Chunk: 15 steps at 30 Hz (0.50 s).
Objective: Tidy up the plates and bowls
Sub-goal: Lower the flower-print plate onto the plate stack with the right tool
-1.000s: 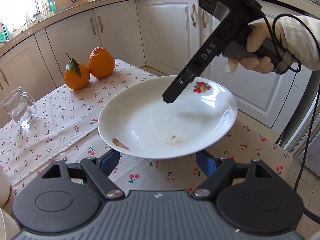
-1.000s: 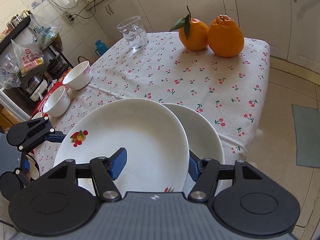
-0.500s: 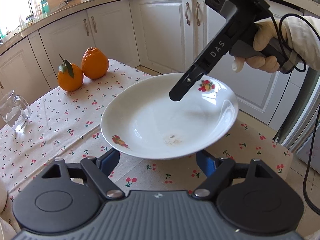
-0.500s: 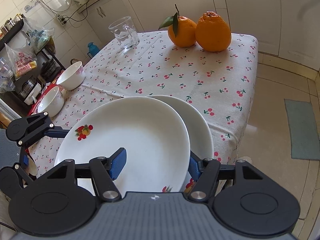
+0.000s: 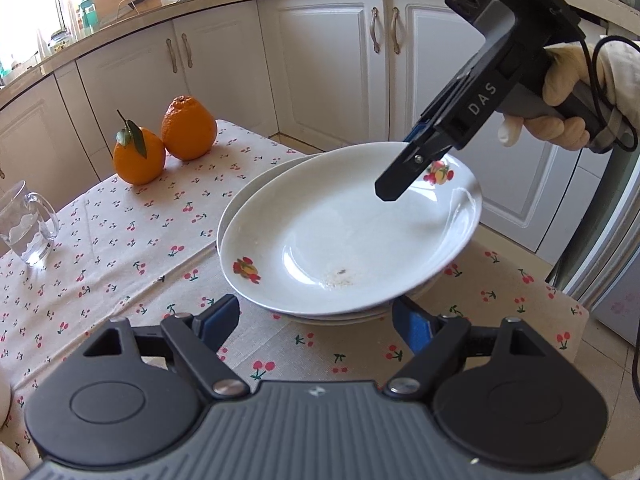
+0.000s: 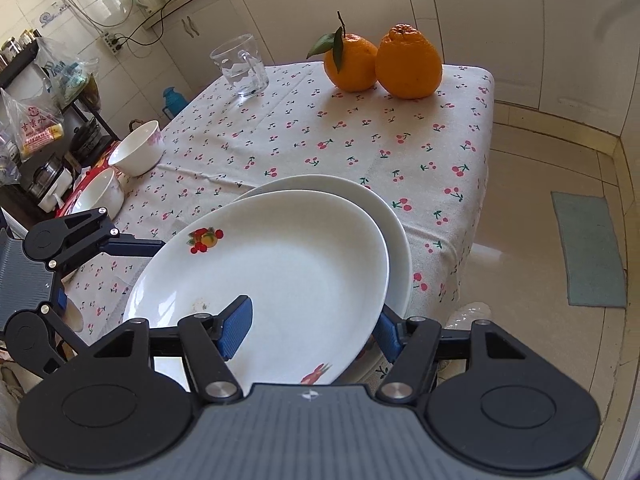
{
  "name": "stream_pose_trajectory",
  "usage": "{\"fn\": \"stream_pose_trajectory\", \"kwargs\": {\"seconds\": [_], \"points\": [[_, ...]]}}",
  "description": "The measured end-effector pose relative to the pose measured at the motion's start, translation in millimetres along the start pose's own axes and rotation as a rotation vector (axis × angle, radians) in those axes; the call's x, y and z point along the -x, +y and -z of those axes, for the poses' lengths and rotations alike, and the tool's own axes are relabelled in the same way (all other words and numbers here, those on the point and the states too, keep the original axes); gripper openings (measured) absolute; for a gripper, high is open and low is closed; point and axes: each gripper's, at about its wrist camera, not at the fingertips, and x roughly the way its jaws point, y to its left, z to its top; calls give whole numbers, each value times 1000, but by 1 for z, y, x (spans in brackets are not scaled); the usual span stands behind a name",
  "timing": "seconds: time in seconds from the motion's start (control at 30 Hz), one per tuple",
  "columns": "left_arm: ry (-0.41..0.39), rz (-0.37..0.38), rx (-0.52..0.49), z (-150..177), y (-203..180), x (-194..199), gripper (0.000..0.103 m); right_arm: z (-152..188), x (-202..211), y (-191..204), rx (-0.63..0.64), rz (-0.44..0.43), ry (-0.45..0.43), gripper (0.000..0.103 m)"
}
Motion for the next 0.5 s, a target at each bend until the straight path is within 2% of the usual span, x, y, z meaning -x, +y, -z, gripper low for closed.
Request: {"fn": "stream_pose_trajectory", "kwargs": {"seconds": [0.5], "points": [[0, -2, 13, 4, -1, 3, 84, 6, 11, 13, 14, 69, 4, 74]]}}
